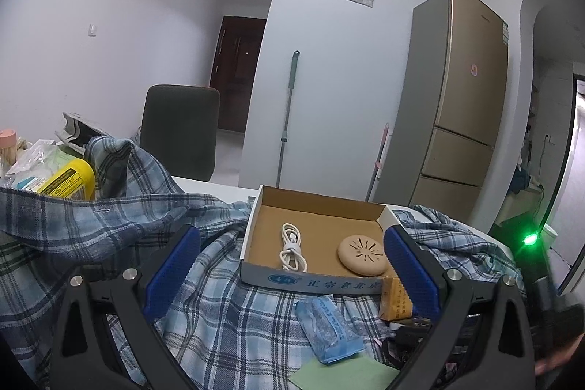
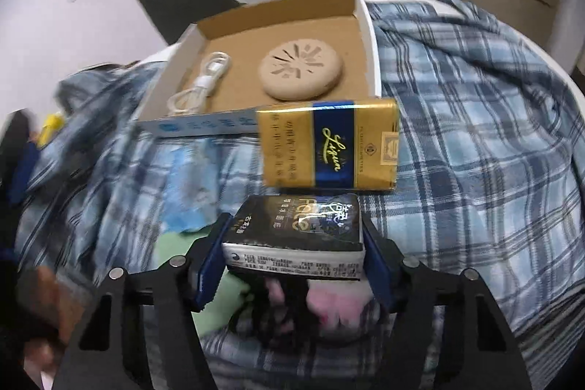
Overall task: Organize soft objects
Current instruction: 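Grasp the black 'Face' pack with the right gripper and lift it, then hold the black pack with the right gripper while the left gripper grasps the blue packet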
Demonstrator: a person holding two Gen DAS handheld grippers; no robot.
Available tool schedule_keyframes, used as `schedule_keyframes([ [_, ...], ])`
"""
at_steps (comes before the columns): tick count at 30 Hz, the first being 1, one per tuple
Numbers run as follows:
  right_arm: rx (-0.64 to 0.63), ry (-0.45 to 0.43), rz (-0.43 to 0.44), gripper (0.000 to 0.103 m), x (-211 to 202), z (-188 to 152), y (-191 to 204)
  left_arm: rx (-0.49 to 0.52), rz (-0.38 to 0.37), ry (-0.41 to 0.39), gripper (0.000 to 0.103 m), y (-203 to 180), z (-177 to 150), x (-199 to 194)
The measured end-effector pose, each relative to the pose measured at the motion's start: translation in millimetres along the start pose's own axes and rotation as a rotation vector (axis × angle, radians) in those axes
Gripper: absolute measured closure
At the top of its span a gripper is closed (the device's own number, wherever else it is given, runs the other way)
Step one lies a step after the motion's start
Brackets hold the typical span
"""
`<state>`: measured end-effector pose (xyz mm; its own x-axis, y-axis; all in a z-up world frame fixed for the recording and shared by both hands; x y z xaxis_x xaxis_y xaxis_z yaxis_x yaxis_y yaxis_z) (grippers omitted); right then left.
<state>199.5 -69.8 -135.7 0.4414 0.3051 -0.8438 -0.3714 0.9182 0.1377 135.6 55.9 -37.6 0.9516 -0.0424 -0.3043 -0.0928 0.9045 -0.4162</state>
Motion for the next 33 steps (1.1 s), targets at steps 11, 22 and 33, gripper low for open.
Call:
schedule_keyframes([
  [11, -0.361, -0.583, -0.179, 0.038, -125.3, 43.4, 8.0, 0.037, -0.006, 0.037, 0.001, -7.9, -8.3, 7.1],
  [22, -0.349, -0.624, -0.233, 0.038, -82.2, 43.1, -21.5, 0.072, 0.006, 0.051, 0.001, -11.2, -12.8, 11.1],
  [33, -0.332, -0.588, -0.19, 0.038, -74.3, 38.6, -30.5, 0.077, 0.112, 0.252, 0.013, -11.0, -31.7, 43.0],
])
Point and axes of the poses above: each gripper's, at about its wrist camera, not at the fingertips, and x roughly the way its jaws point, y to its left, z to its top, the point moved 8 cm from there along x, roughly the way its jaws point, and after that the axes turned 14 degrees about -x, right-handed, at the moved point
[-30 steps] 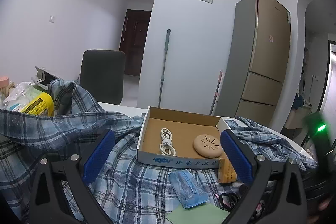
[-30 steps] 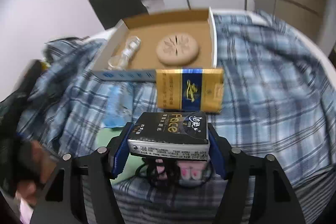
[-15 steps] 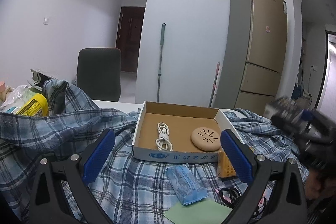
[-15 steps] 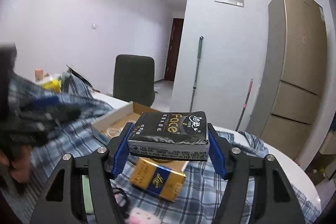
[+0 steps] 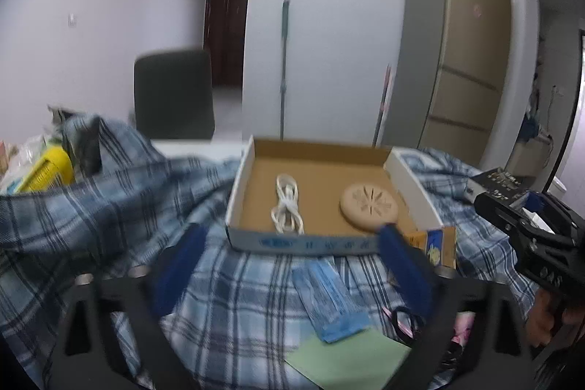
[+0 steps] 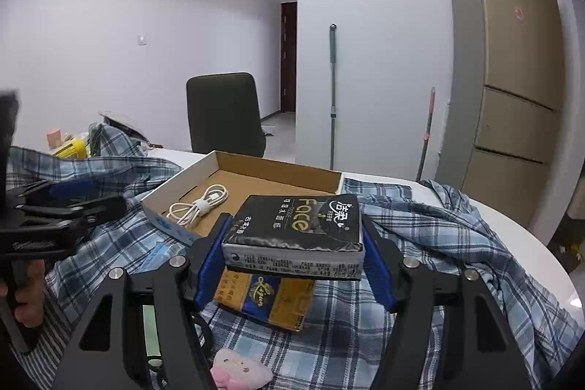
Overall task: Organize soft objects
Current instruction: 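Hold the black pack with the right gripper while the left gripper grasps the blue packet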
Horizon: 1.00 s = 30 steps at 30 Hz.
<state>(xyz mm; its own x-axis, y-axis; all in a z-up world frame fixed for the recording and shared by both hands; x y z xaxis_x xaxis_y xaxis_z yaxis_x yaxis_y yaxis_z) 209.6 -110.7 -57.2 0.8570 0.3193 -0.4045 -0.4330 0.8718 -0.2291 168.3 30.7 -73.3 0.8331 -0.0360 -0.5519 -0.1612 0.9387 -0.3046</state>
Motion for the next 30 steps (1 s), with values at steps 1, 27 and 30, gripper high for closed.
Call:
schedule_keyframes([
  [1, -0.005, -0.003, 0.004, 0.038, -0.4, 0.5, 1.3, -0.004, 0.007, 0.028, 0.013, -1.6, -2.4, 3.5],
  [27, -0.011, 0.027, 0.031, 0.038, 7.7, -3.1, 4.7, -0.026, 0.048, 0.322, 0.071, -15.3, -56.6, 59.9],
  [30, -0.01, 0.016, 0.029, 0.038, 5.4, -2.5, 4.2, 0.001, 0.021, 0.245, 0.078, -21.4, -48.8, 47.0],
])
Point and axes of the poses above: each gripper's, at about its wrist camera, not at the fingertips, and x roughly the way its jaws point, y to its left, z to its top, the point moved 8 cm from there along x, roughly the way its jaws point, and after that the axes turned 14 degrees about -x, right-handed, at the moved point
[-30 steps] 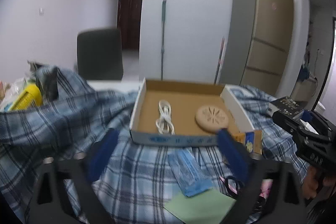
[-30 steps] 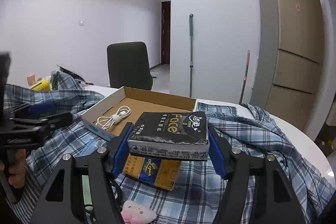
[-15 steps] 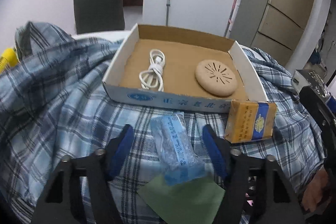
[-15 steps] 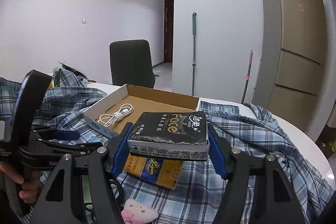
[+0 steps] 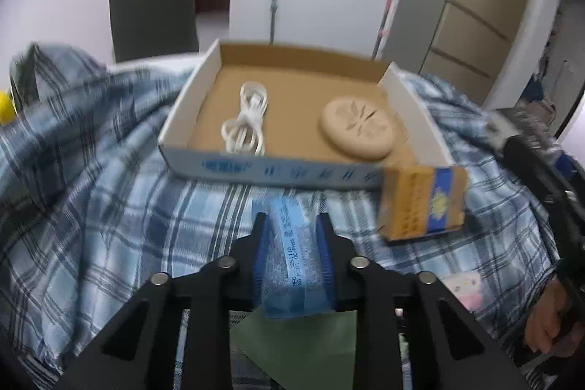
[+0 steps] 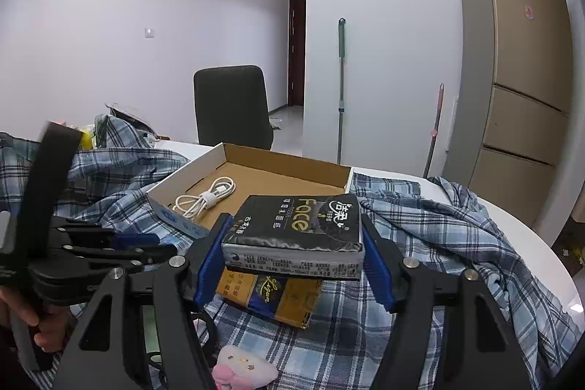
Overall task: Organize soft objects
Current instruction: 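Hold the black pack with the right gripper while the left gripper grasps the blue packet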
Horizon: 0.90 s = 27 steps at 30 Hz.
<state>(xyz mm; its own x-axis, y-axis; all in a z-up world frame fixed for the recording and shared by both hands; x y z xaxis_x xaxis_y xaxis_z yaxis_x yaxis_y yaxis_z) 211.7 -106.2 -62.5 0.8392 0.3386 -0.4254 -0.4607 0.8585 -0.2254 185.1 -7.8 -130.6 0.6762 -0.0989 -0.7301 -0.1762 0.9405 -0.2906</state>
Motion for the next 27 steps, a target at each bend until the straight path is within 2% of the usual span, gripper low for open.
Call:
schedule_keyframes([
  [2, 0.0, -0.006, -0.001, 0.038, -1.1, 0.7, -0.2, 0.044, -0.031, -0.063, 0.082, -8.9, 2.2, -13.2],
  [5, -0.001, -0.007, -0.003, 0.038, -1.4, 0.6, -0.2, 0.083, -0.012, -0.105, 0.082, -14.4, 3.0, -21.3],
  [7, 0.002, -0.012, -0.005, 0.038, -2.5, 1.0, -0.7, 0.068, -0.023, -0.105, 0.086, -12.1, 4.6, -22.8],
  [9, 0.003, -0.015, -0.01, 0.038, -3.4, 1.5, -1.3, 0.034, -0.076, -0.097, 0.088, -8.8, 7.5, -25.3],
  [11, 0.002, -0.015, -0.014, 0.038, -3.9, 1.5, -1.2, 0.017, -0.049, -0.079, 0.087, -3.0, 8.5, -21.3],
  [14, 0.001, -0.015, -0.019, 0.038, -4.0, 1.5, -2.0, -0.017, -0.052, -0.014, 0.087, 2.2, 6.1, -10.5],
  [15, 0.0, -0.016, -0.019, 0.038, -4.3, 1.6, -2.1, -0.026, -0.043, -0.002, 0.078, 4.4, 5.5, -8.2],
  [16, 0.0, -0.017, -0.02, 0.038, -4.6, 1.7, -2.3, -0.033, -0.035, 0.008, 0.061, 6.4, 4.6, -6.3],
  [17, 0.001, -0.018, -0.02, 0.038, -4.7, 1.8, -2.6, -0.04, -0.031, 0.014, 0.051, 7.4, 4.0, -4.0],
  [18, 0.001, -0.019, -0.02, 0.038, -4.8, 1.8, -2.9, -0.043, -0.035, 0.016, 0.035, 7.6, 4.3, -3.5],
  [19, 0.001, -0.019, -0.019, 0.038, -4.8, 1.8, -2.9, -0.04, -0.035, 0.014, 0.034, 7.3, 4.7, -3.4],
  [22, 0.0, -0.016, -0.019, 0.038, -3.9, 1.8, -3.3, -0.012, -0.016, 0.023, 0.034, 3.5, 2.9, 0.2],
  [24, 0.0, -0.015, -0.018, 0.038, -3.9, 1.8, -3.4, 0.018, -0.002, 0.06, 0.034, 0.3, -1.8, 8.2],
  [27, -0.001, -0.016, -0.017, 0.038, -4.1, 2.2, -3.1, 0.04, 0.027, 0.114, 0.067, 0.3, -9.6, 19.6],
])
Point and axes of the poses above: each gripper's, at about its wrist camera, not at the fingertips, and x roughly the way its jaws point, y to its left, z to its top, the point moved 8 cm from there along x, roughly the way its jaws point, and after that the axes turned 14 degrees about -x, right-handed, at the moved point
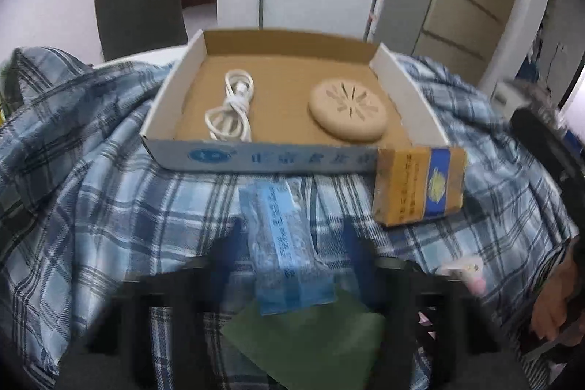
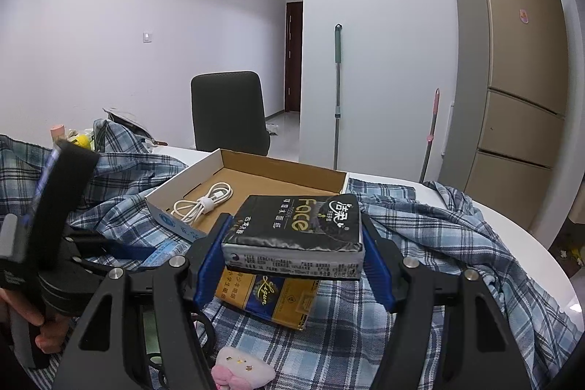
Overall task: Organize soft objects
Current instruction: 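Hold the black pack with the right gripper while the left gripper grasps the blue packet, then carry the blue packet and black pack toward the box with both grippers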
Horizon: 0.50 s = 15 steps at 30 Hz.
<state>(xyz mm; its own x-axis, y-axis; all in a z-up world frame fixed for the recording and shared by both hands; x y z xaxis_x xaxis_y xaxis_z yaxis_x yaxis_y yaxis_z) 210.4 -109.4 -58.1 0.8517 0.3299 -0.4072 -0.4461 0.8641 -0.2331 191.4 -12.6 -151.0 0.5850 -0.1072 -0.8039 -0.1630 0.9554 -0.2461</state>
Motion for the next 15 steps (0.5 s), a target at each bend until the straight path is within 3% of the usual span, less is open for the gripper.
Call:
schedule_keyframes([
  [5, 0.0, 0.005, 0.0, 0.038, 1.3, 0.0, 1.1, -0.001, -0.011, 0.018, 0.068, 1.1, -2.2, 3.6],
  [8, 0.0, 0.004, 0.0, 0.038, 1.4, 0.0, 0.8, -0.002, -0.033, -0.008, 0.076, -0.4, -2.0, -3.7],
  [15, 0.0, -0.009, -0.001, 0.038, -1.2, 0.2, 1.0, 0.103, -0.167, -0.347, 0.077, -26.4, 3.3, -75.9],
])
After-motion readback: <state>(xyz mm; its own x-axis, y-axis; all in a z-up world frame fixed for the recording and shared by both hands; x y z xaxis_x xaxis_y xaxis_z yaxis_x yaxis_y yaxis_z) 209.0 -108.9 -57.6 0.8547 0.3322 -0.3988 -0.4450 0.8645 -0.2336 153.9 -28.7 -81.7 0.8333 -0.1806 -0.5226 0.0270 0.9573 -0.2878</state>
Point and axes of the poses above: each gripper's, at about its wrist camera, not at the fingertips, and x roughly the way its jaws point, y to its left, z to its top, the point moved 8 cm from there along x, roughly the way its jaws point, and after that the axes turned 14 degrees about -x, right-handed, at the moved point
